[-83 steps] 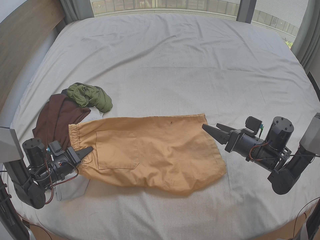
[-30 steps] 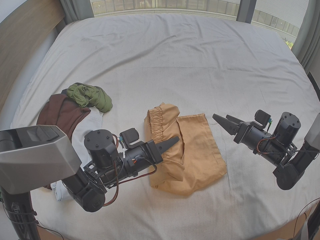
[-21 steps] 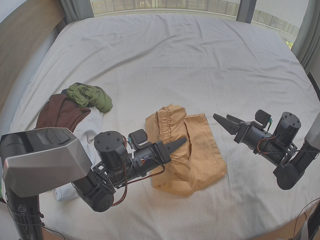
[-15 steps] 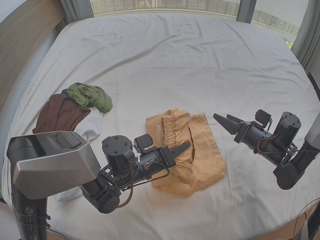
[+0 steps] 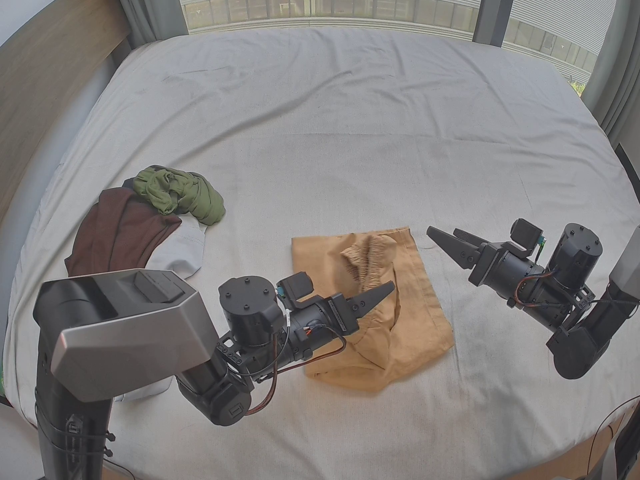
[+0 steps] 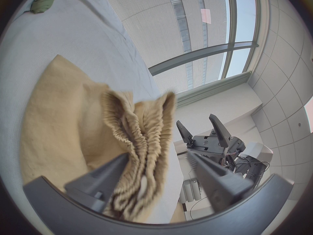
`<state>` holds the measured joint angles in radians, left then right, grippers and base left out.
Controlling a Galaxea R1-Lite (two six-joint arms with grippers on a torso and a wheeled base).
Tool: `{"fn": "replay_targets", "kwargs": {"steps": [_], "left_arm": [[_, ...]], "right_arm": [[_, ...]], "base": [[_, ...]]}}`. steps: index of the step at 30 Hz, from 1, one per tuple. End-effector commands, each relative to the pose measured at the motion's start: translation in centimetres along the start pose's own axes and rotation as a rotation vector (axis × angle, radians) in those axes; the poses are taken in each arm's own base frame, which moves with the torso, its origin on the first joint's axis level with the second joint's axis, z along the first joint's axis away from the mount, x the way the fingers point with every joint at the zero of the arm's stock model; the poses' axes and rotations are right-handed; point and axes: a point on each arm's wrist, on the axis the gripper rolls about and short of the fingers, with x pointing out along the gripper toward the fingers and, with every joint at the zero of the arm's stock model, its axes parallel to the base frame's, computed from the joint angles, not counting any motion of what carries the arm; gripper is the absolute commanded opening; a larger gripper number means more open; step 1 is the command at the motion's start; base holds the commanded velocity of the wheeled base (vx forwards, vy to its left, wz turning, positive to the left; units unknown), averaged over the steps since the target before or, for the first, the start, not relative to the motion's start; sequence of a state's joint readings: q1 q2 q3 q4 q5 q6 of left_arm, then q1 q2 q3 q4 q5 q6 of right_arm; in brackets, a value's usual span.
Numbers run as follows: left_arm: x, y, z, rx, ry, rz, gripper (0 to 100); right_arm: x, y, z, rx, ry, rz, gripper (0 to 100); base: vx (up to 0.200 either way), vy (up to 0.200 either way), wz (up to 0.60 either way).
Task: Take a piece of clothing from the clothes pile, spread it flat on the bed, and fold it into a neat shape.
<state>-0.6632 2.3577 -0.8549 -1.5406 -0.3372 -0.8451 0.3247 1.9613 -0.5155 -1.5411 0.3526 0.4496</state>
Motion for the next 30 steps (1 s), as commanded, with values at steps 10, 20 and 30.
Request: {"fn": "replay_targets", "kwargs": {"steps": [10,20,30], "left_arm": [[-0.3,0.0,0.6,0.053,-0.038,0.027,100],[-4.9,-3.1,4.9,0.092,-0.130,0.039,100],[-11.4,-4.8,10.5,0.151,-0.256,0.052,100]], "right_arm": [[0.0,-0.1,-0.2,0.003,0.007,-0.003,100],[-0.1,-0.1,-0.3,0.004,0.011,-0.004,100],[-0.2,0.1,-0.7,0.009,0.028,-0.006,100]], "base": [[0.000,0.000,0.00],[0.000,0.000,0.00],[0.000,0.000,0.00]]}}
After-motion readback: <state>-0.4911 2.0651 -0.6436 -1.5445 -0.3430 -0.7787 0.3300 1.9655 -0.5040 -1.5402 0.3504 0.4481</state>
